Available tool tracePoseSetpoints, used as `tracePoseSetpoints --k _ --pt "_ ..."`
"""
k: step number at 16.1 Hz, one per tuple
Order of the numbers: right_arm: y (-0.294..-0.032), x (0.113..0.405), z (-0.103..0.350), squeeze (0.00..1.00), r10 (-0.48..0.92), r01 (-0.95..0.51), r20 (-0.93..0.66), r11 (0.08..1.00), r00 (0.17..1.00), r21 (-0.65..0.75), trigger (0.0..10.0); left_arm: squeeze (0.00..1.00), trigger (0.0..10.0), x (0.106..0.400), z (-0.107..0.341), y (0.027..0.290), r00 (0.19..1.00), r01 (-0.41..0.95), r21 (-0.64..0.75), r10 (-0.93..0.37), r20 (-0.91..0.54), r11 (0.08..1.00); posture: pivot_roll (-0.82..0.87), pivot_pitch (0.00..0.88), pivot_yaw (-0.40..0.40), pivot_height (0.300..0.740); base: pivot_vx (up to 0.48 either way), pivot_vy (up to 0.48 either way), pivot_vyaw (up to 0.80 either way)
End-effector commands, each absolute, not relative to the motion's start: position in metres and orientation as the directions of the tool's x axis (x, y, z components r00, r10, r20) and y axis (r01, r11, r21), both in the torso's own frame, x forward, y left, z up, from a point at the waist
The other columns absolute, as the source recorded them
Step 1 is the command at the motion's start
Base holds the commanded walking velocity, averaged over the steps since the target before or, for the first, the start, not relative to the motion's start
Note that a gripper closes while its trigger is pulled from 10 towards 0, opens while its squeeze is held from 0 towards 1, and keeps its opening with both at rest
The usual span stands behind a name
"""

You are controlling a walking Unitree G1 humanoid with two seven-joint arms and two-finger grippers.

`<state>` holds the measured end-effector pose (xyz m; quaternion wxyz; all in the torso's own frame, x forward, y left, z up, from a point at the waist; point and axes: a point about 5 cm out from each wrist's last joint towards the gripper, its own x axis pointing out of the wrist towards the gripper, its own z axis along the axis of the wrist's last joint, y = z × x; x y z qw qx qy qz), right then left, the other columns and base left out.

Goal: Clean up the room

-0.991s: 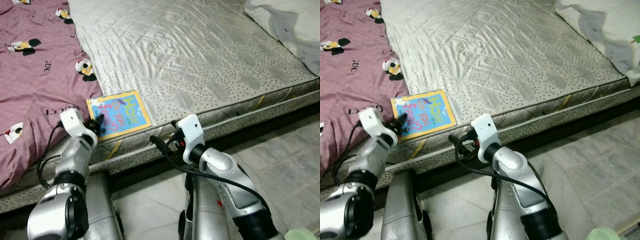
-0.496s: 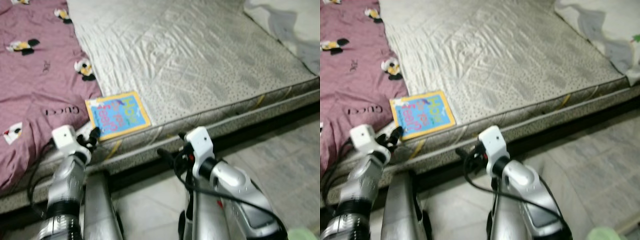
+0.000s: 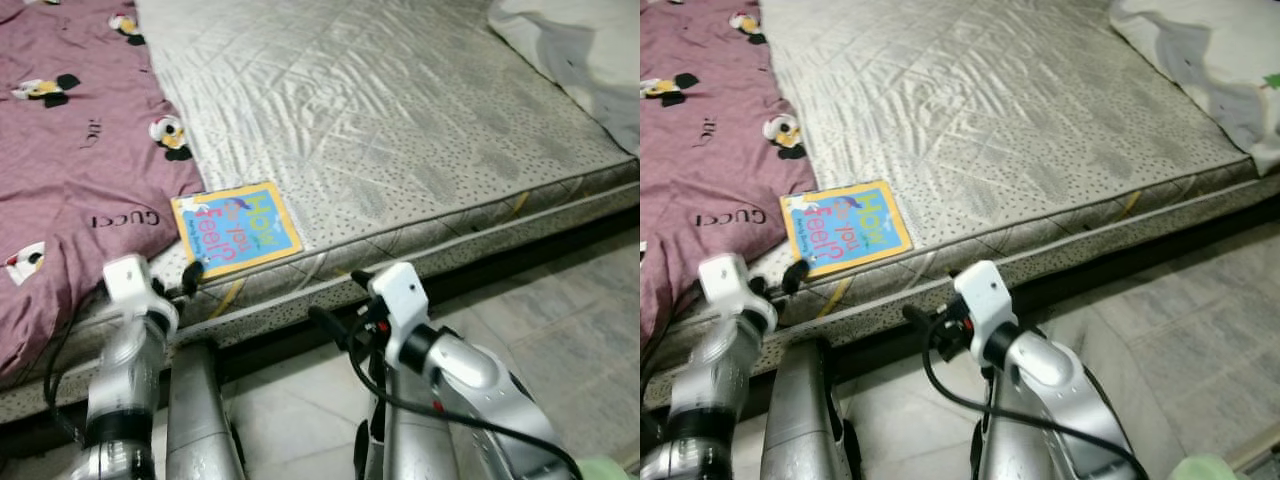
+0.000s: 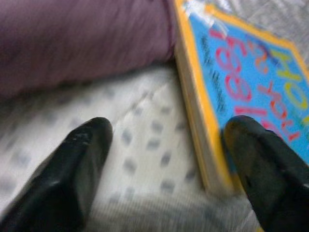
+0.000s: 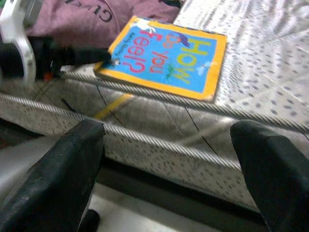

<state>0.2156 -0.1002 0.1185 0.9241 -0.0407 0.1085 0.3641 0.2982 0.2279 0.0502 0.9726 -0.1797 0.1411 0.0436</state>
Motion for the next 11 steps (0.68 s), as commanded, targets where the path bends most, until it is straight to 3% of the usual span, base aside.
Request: tracePoseSetpoints --k 1,4,6,7,8,9,10,11 --pt "-0.107 0.209 0.121 0.0 0.648 -0.667 -0.234 0.745 0.725 -0.002 10.0 1.0 10.0 0.299 0.046 0.227 0.952 -0.133 -0.345 0.023 -0.305 0.929 -0.18 0.157 -0.049 0.515 0.0 0.0 0.0" --pt "-0.114 0.191 0.121 0.0 0.633 -0.654 -0.246 0.757 0.734 -0.004 10.0 1.0 10.0 0.311 0.054 0.227 0.955 -0.121 -0.343 0.016 -0.295 0.931 -0.21 0.171 -0.055 0.515 0.0 0.0 0.0" --pt "-0.113 0.197 0.123 0.0 0.629 -0.651 -0.251 0.759 0.736 -0.005 10.0 1.0 10.0 0.317 0.055 0.223 0.952 -0.1 -0.377 -0.021 -0.305 0.921 -0.22 0.175 -0.057 0.515 0.0 0.0 0.0" --pt "-0.112 0.2 0.123 0.0 0.626 -0.648 -0.252 0.762 0.738 -0.007 10.0 0.0 10.0 0.321 0.051 0.219 0.946 -0.09 -0.405 -0.049 -0.321 0.91 -0.23 0.176 -0.058 0.515 0.0 0.0 0.0" --pt "-0.112 0.2 0.123 0.0 0.623 -0.646 -0.251 0.763 0.74 -0.008 10.0 0.0 10.0 0.322 0.049 0.216 0.944 -0.086 -0.438 -0.068 -0.324 0.895 -0.23 0.176 -0.058 0.515 0.0 0.0 0.0" --pt "-0.113 0.201 0.124 0.0 0.616 -0.64 -0.252 0.768 0.746 -0.016 10.0 0.0 4.5 0.324 0.048 0.211 0.941 -0.067 -0.47 -0.101 -0.324 0.88 -0.25 0.176 -0.058 0.515 0.0 0.0 0.0" --pt "-0.114 0.201 0.124 0.0 0.611 -0.635 -0.253 0.772 0.751 -0.021 10.0 0.0 0.0 0.327 0.048 0.205 0.938 -0.041 -0.486 -0.135 -0.32 0.873 -0.25 0.174 -0.057 0.515 0.0 0.0 0.0" --pt "-0.115 0.2 0.124 0.0 0.606 -0.631 -0.253 0.775 0.754 -0.024 10.0 0.0 0.0 0.329 0.048 0.203 0.935 -0.036 -0.481 -0.14 -0.325 0.876 -0.25 0.173 -0.056 0.515 0.0 0.0 0.0"
